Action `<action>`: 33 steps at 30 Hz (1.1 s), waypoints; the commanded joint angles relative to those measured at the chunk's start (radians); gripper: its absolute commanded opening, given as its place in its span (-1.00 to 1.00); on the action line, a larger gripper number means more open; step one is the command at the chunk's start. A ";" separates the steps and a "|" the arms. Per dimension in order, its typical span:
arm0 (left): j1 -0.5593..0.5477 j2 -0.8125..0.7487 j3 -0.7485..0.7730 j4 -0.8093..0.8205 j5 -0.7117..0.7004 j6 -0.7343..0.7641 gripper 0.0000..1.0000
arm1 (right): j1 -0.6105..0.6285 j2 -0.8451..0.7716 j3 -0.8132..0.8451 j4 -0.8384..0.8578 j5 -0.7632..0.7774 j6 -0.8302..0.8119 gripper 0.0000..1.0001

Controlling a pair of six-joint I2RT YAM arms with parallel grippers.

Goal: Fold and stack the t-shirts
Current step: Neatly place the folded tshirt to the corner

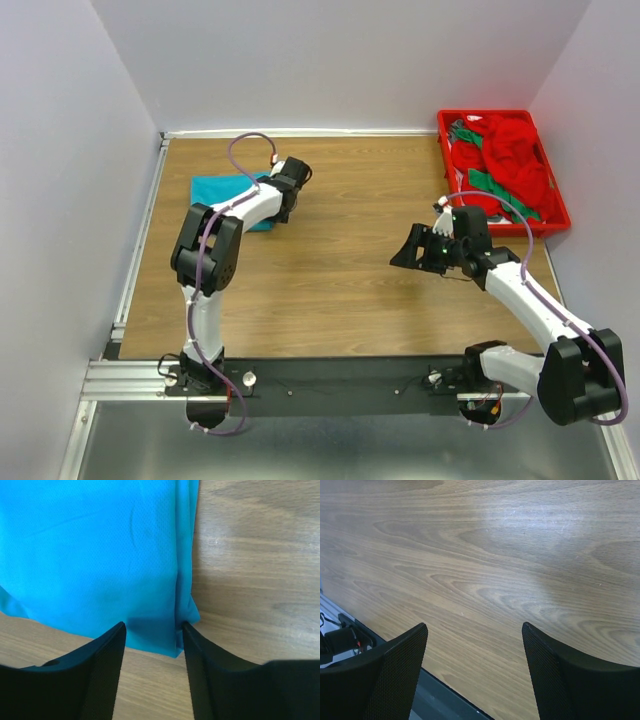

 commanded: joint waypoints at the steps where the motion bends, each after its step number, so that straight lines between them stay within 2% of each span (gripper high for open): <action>1: 0.001 0.046 0.014 0.035 -0.075 0.031 0.07 | 0.006 0.005 0.021 -0.022 0.020 -0.021 0.67; 5: 0.016 0.082 0.002 0.064 -0.132 0.087 -0.16 | 0.004 0.016 0.028 -0.024 0.022 -0.024 0.67; 6: 0.022 0.094 0.002 0.072 -0.141 0.098 -0.38 | 0.004 0.019 0.030 -0.025 0.022 -0.026 0.67; 8: 0.056 0.102 0.006 0.075 -0.154 0.130 -0.56 | 0.004 0.030 0.036 -0.027 0.022 -0.026 0.67; 9: 0.090 0.109 0.020 0.077 -0.155 0.152 -0.77 | 0.003 0.033 0.037 -0.028 0.020 -0.027 0.66; 10: 0.105 0.111 0.026 0.083 -0.168 0.164 -0.84 | 0.004 0.039 0.039 -0.028 0.020 -0.027 0.66; 18: 0.228 0.172 0.134 0.122 -0.254 0.294 -0.84 | 0.004 0.070 0.056 -0.030 0.014 -0.027 0.66; 23: 0.245 0.197 0.134 0.153 -0.307 0.336 -0.76 | 0.004 0.084 0.065 -0.031 0.003 -0.022 0.66; 26: 0.240 0.179 0.106 0.136 -0.301 0.293 -0.23 | 0.006 0.081 0.073 -0.036 0.003 -0.022 0.66; 27: 0.224 0.157 0.092 0.114 -0.307 0.260 0.04 | 0.006 0.076 0.089 -0.045 0.017 -0.024 0.66; 29: 0.204 0.095 0.077 0.081 -0.318 0.230 0.18 | 0.004 0.053 0.109 -0.060 0.049 -0.024 0.67; 33: 0.135 -0.079 0.034 0.031 -0.258 0.151 0.22 | 0.006 -0.022 0.180 -0.114 0.144 -0.016 0.68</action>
